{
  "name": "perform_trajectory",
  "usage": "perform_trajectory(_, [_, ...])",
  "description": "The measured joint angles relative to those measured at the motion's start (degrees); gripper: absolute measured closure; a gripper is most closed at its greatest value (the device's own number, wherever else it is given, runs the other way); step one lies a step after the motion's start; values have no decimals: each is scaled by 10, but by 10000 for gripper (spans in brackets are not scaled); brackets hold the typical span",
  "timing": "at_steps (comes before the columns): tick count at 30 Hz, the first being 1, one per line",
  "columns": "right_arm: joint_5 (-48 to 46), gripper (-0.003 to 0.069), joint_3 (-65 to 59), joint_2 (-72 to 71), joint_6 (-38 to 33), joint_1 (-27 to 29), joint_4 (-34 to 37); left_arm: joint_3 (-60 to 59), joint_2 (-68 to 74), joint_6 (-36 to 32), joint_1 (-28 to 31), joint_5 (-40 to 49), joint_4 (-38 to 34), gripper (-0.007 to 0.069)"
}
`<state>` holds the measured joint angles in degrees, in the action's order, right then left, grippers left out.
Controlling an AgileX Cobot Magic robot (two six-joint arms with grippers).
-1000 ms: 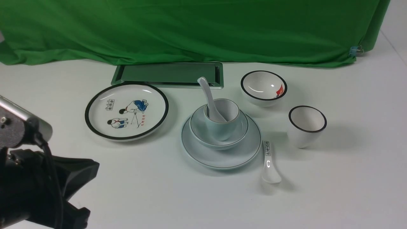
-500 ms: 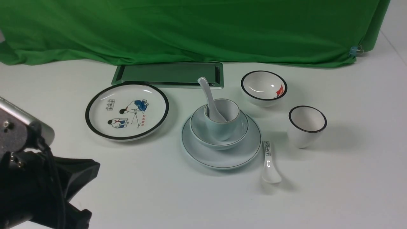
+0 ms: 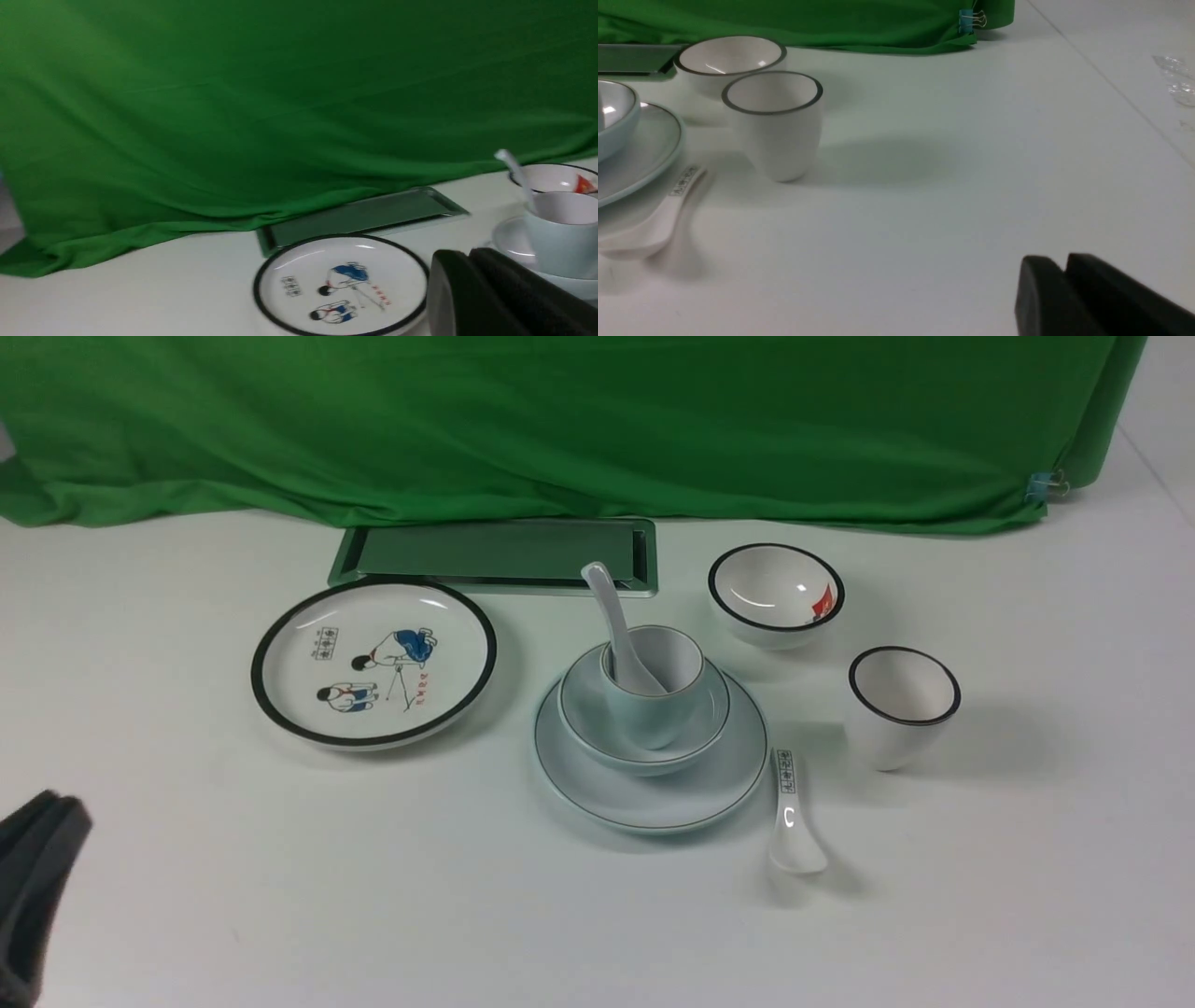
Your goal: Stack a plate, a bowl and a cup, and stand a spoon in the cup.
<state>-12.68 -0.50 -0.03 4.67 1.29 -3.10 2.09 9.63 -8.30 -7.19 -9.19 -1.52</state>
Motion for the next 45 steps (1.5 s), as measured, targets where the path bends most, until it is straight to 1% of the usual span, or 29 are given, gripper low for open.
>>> perform_trajectory(4, [0, 536, 0, 0, 0, 0, 0, -24, -69, 42, 74, 50, 0, 655])
perform_trajectory(5, [0, 536, 0, 0, 0, 0, 0, -24, -82, 54, 88, 67, 0, 655])
perform_trajectory(6, [0, 536, 0, 0, 0, 0, 0, -24, -84, 54, 88, 70, 0, 655])
perform_trajectory(7, [0, 536, 0, 0, 0, 0, 0, -24, -92, 63, 106, 99, 0, 655])
perform_trajectory(11, [-1, 532, 0, 0, 0, 0, 0, -25, -95, 69, 119, 179, 0, 655])
perform_trajectory(12, [-1, 531, 0, 0, 0, 0, 0, -25, -95, 69, 119, 182, -1, 655])
perform_trajectory(14, [-1, 524, 0, 0, 0, 0, 0, -25, -95, 70, 119, 220, -7, 653])
perform_trajectory(29, [0, 464, 0, 0, 0, 0, 0, -25, -95, 70, 119, 226, -17, 653])
perform_trajectory(42, [-1, 440, 0, 0, 0, 0, 0, -25, -95, 70, 119, 224, -13, 653])
perform_trajectory(45, [-1, 424, 0, 0, 0, 0, 0, -25, -95, 70, 119, 224, -13, 653])
